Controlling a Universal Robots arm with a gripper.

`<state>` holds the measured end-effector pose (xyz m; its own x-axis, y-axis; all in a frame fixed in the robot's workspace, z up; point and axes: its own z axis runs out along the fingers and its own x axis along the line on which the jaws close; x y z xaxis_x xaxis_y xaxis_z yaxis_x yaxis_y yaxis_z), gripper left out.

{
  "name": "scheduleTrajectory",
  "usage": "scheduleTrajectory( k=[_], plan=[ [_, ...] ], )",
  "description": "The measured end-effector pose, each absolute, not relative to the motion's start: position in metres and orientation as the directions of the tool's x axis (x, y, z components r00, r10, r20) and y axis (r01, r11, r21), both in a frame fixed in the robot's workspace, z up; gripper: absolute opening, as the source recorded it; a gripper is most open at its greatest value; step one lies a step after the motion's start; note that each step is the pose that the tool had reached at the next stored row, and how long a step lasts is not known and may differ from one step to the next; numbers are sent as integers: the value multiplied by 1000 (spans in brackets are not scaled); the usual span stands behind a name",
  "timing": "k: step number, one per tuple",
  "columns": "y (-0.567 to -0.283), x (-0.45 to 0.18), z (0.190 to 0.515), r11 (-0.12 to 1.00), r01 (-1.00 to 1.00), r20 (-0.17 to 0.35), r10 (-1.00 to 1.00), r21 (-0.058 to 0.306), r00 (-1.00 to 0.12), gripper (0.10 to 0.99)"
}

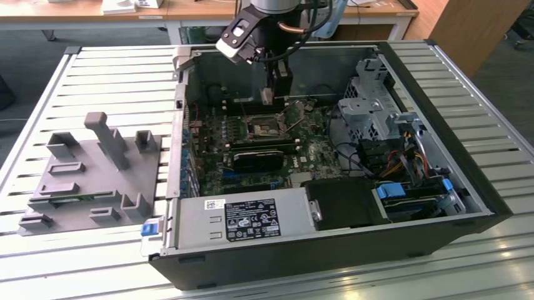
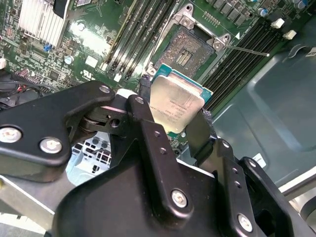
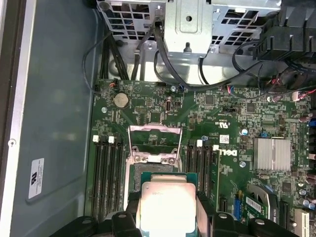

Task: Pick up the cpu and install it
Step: 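Place the cpu into insertion slot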

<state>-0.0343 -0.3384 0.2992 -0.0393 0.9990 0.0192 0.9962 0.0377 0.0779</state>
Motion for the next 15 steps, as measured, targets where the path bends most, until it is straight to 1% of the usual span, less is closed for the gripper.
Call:
scheduleTrajectory(
  k=[15],
  plan=[
    [-338, -35, 290, 38, 996, 19, 999, 77, -39, 533]
  ],
)
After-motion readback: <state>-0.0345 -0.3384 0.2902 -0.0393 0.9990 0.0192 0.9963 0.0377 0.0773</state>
